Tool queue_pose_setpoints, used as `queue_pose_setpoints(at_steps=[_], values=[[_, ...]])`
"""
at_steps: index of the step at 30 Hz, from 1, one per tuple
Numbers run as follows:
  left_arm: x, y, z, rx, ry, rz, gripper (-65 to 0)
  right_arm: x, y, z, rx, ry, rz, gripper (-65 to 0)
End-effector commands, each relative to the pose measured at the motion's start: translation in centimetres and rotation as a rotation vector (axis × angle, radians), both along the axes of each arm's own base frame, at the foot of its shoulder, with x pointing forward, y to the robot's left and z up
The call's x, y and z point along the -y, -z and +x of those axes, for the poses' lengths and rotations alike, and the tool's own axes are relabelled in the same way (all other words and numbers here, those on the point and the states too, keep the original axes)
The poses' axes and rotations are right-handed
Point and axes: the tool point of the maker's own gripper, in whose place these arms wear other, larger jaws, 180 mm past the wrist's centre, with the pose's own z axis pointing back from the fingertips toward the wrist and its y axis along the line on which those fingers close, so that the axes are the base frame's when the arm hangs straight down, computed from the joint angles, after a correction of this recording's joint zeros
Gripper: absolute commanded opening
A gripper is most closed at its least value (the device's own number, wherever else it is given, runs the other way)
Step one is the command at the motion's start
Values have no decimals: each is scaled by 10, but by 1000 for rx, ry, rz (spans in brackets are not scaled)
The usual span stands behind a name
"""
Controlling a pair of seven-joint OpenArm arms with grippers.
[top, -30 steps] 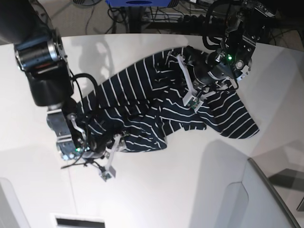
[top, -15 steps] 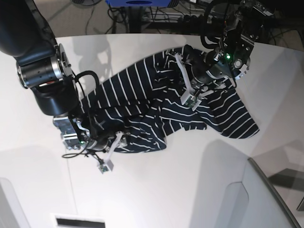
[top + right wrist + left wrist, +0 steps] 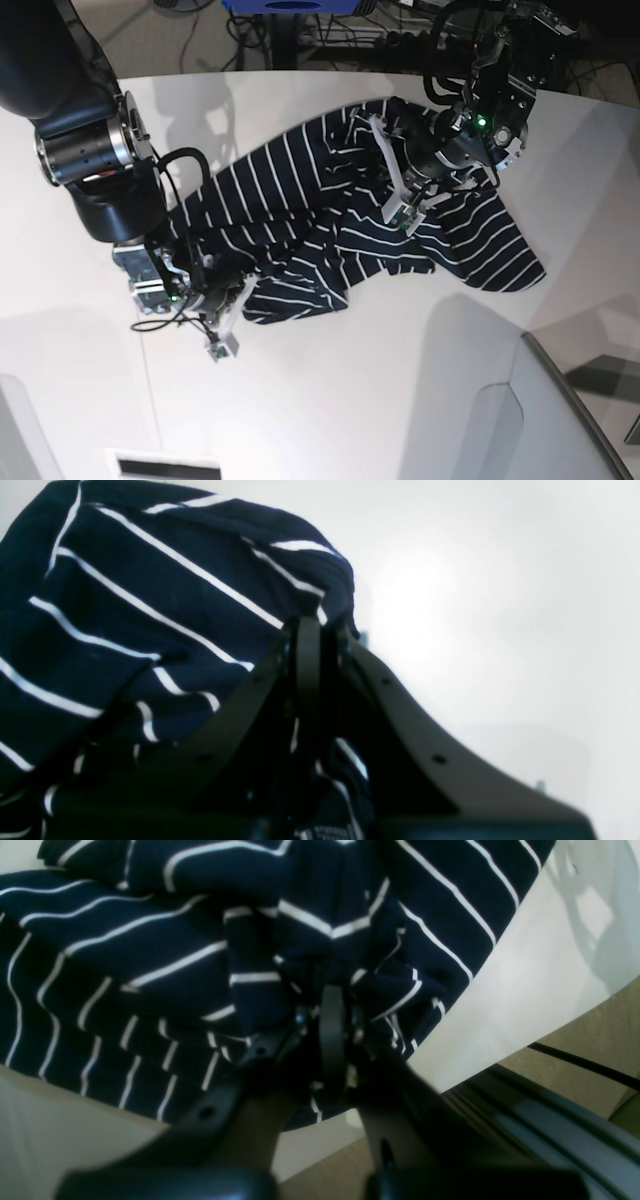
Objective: Layout the t-shirt on the table in an organized manner, then fold the t-shirt properly
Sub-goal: 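Grasp the shirt with both grippers and lift it off the table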
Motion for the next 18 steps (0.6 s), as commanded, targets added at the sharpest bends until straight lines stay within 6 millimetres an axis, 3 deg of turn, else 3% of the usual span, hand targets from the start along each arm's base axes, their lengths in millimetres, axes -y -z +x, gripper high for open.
queue_pose_setpoints(at_steps=[1, 5, 9, 14, 18], values=[[-5, -13, 17, 63, -19, -11, -650, -3, -25, 24, 62, -10, 9, -650], [-32, -30, 44, 146, -111, -5, -650, 8, -57, 41, 117, -38, -36, -650], [-53, -49, 75, 219, -170, 6, -650, 17, -103, 59, 221, -62, -80, -650], [-67, -57, 112, 252, -208, 20, -650, 25, -157, 73, 338, -86, -127, -650], [-74, -75, 143, 302, -231, 22, -650, 33, -194, 79, 429, -92, -159, -650]])
